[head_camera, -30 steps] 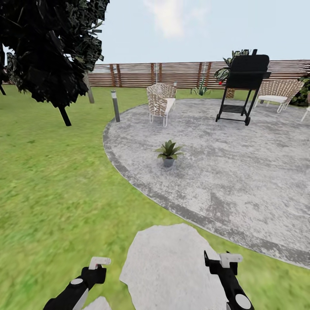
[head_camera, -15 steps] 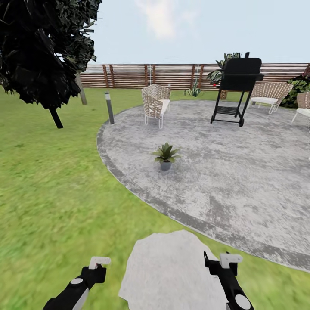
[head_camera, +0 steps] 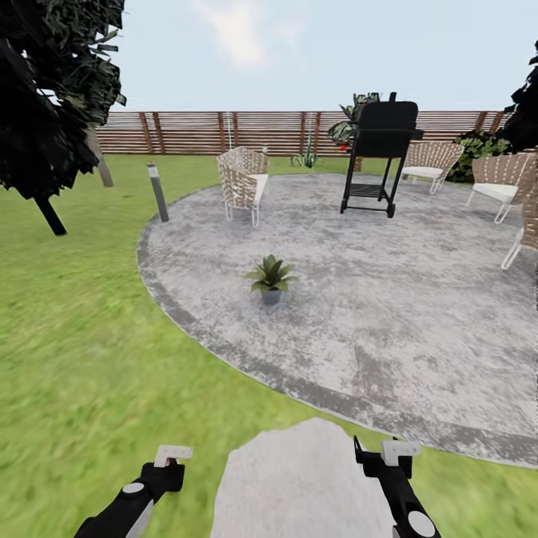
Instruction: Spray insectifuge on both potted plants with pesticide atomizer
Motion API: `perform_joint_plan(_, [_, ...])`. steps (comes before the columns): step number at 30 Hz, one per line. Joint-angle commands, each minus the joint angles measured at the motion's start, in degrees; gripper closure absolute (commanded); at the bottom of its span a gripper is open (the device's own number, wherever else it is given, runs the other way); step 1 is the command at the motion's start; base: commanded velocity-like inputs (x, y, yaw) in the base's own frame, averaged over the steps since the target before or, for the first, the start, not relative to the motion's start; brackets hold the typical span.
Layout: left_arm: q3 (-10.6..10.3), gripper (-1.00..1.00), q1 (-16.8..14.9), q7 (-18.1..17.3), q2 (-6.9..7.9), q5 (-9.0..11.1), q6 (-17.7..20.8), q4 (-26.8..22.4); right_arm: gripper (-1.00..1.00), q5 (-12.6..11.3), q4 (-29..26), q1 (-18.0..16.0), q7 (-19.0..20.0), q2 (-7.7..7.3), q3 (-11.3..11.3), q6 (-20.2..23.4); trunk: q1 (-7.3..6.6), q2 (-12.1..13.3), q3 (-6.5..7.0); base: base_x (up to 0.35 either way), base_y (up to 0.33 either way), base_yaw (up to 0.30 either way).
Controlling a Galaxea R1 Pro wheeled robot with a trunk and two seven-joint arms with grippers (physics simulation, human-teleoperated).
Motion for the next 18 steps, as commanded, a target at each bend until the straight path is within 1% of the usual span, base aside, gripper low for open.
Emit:
perform_joint_plan(1, [0.0, 1.0, 0.0, -0.2, 0.03, -0.1, 0.0, 0.0, -1.0, 0.0, 0.0, 0.0, -0.2, -0.02, 0.1, -0.1, 0.02, 0.0, -0.05, 0.294, 0.22, -0.262])
perform_joint_plan(18, [0.0, 1.0, -0.1, -0.2, 0.03, -0.1, 0.0, 0.0, -1.0, 0.0, 0.0, 0.0, -0.2, -0.02, 0.1, -0.1, 0.02, 0.0, -0.05, 0.299, 0.184, -0.262])
